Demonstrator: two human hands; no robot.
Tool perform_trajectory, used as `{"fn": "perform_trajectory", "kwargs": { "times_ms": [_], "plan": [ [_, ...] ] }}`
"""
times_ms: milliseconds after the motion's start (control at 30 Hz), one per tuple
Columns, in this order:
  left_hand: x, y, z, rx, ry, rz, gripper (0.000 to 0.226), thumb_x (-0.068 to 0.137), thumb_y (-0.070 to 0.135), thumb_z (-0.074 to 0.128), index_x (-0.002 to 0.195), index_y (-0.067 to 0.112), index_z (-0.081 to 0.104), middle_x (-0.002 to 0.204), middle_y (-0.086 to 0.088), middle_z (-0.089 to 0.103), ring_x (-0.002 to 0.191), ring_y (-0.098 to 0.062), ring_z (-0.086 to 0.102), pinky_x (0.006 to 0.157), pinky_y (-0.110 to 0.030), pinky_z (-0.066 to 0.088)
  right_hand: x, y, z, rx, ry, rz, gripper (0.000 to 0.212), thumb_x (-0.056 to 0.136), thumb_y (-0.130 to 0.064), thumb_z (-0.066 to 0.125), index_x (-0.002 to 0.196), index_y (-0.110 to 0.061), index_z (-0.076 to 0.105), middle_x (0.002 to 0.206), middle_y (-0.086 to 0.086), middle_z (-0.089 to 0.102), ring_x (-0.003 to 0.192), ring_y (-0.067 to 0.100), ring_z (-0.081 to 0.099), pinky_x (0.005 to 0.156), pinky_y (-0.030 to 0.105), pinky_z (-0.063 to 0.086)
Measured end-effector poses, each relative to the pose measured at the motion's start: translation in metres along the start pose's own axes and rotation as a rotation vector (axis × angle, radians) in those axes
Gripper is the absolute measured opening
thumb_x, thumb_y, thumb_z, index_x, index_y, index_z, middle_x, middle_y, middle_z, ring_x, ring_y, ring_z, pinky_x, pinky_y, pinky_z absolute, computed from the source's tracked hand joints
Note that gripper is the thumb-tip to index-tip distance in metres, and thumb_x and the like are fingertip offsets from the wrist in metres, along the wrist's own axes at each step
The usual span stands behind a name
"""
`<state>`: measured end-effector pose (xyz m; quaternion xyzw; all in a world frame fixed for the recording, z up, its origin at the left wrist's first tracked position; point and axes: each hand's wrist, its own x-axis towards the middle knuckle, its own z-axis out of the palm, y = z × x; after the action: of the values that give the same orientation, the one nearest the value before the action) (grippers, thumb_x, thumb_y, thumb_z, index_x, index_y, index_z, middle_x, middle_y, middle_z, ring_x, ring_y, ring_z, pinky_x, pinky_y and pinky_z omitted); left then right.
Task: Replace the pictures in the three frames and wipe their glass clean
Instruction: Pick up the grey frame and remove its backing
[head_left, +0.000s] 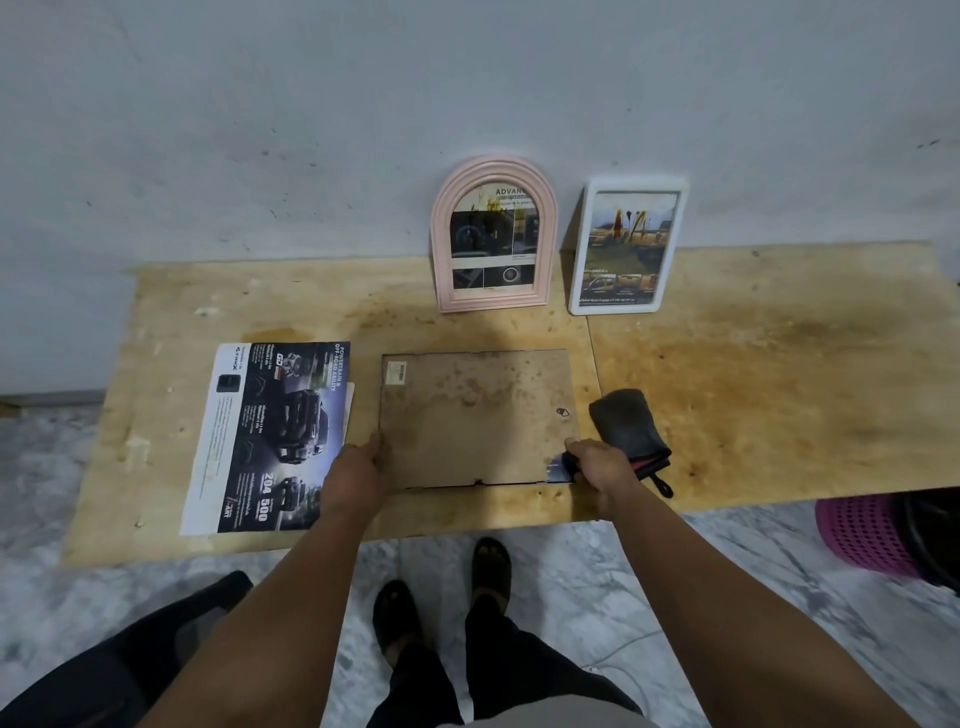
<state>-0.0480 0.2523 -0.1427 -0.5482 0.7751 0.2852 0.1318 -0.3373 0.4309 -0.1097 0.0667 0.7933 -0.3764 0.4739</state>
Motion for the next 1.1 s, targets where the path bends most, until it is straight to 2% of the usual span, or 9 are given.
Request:
{"fn": "perform_trajectory", "kwargs": {
  "times_ms": [67,167,300,400,633,733,833,933,1100],
  "plan": [
    [-0.002,-0.001,0.001,-0.052,0.012,-0.006,0.063,0.101,0.006,0.044,0.161,0.024,0.034,0.114,-0.02,0.057,0.095,-0.037,0.061,0.073,-0.038,0.046,0.002,0.001,-0.001,-0.006,-0.016,-0.032,0.035,0.102,-0.022,0.06,0.07,-0.013,0.051,0.076,0.006,0.05,0.071,0.018,0.046,0.077,0.037,0.036],
    [-0.003,-0.002,0.003,-0.096,0.02,-0.006,0.064,0.099,0.004,0.046,0.16,0.022,0.036,0.112,-0.019,0.058,0.092,-0.035,0.061,0.072,-0.037,0.046,0.0,0.004,-0.002,0.036,-0.025,-0.072,0.035,0.1,-0.02,0.063,0.069,-0.014,0.048,0.073,0.007,0.048,0.074,0.02,0.046,0.075,0.036,0.039],
    [-0.005,-0.002,0.004,-0.102,0.013,-0.012,0.068,0.098,0.003,0.045,0.161,0.025,0.033,0.115,-0.018,0.059,0.096,-0.035,0.062,0.072,-0.037,0.046,-0.002,0.014,-0.005,0.123,0.053,-0.148,0.023,0.095,-0.012,0.069,0.074,-0.009,0.063,0.08,0.008,0.062,0.082,0.022,0.057,0.074,0.031,0.048],
    [-0.006,-0.002,0.004,-0.095,0.007,-0.005,0.064,0.101,0.008,0.044,0.161,0.027,0.032,0.115,-0.018,0.06,0.098,-0.036,0.063,0.073,-0.039,0.049,-0.004,0.017,-0.006,0.173,0.07,-0.184,0.015,0.092,-0.009,0.072,0.078,-0.006,0.075,0.084,0.009,0.073,0.088,0.023,0.064,0.083,0.033,0.052],
    [-0.004,-0.003,0.002,-0.056,-0.005,-0.002,0.065,0.102,0.01,0.045,0.162,0.028,0.028,0.113,-0.016,0.061,0.098,-0.033,0.063,0.074,-0.038,0.05,-0.003,0.01,-0.013,0.332,0.019,-0.039,0.012,0.086,-0.015,0.079,0.094,-0.006,0.078,0.094,0.012,0.079,0.086,0.017,0.071,0.09,0.029,0.054],
    [-0.003,-0.004,0.004,-0.061,0.002,0.0,0.065,0.102,0.009,0.044,0.162,0.027,0.03,0.11,-0.016,0.061,0.096,-0.033,0.063,0.074,-0.039,0.051,-0.003,0.008,-0.015,0.323,-0.009,-0.039,0.018,0.086,-0.015,0.078,0.102,-0.006,0.077,0.095,0.01,0.079,0.078,0.012,0.069,0.081,0.027,0.053],
    [-0.003,-0.003,0.004,-0.057,0.002,0.003,0.065,0.102,0.009,0.044,0.162,0.028,0.029,0.112,-0.016,0.061,0.098,-0.033,0.063,0.077,-0.04,0.052,-0.005,0.006,-0.014,0.269,-0.018,-0.103,0.024,0.087,-0.014,0.078,0.11,-0.007,0.073,0.096,0.012,0.078,0.086,0.014,0.072,0.077,0.026,0.052],
    [-0.003,-0.002,0.004,-0.041,-0.003,-0.001,0.065,0.101,0.009,0.044,0.162,0.028,0.029,0.115,-0.016,0.062,0.099,-0.033,0.064,0.074,-0.037,0.049,-0.006,0.002,-0.011,0.157,-0.035,-0.141,0.026,0.087,-0.021,0.081,0.108,-0.009,0.071,0.089,0.01,0.075,0.087,0.015,0.068,0.076,0.025,0.051],
    [0.0,-0.003,0.004,-0.022,-0.01,-0.01,0.066,0.101,0.011,0.044,0.162,0.029,0.029,0.116,-0.015,0.063,0.096,-0.032,0.064,0.072,-0.035,0.049,0.006,-0.008,-0.009,0.047,-0.024,-0.116,0.025,0.091,-0.026,0.077,0.1,-0.005,0.067,0.081,0.007,0.068,0.072,0.016,0.059,0.067,0.027,0.049]
  ]
}}
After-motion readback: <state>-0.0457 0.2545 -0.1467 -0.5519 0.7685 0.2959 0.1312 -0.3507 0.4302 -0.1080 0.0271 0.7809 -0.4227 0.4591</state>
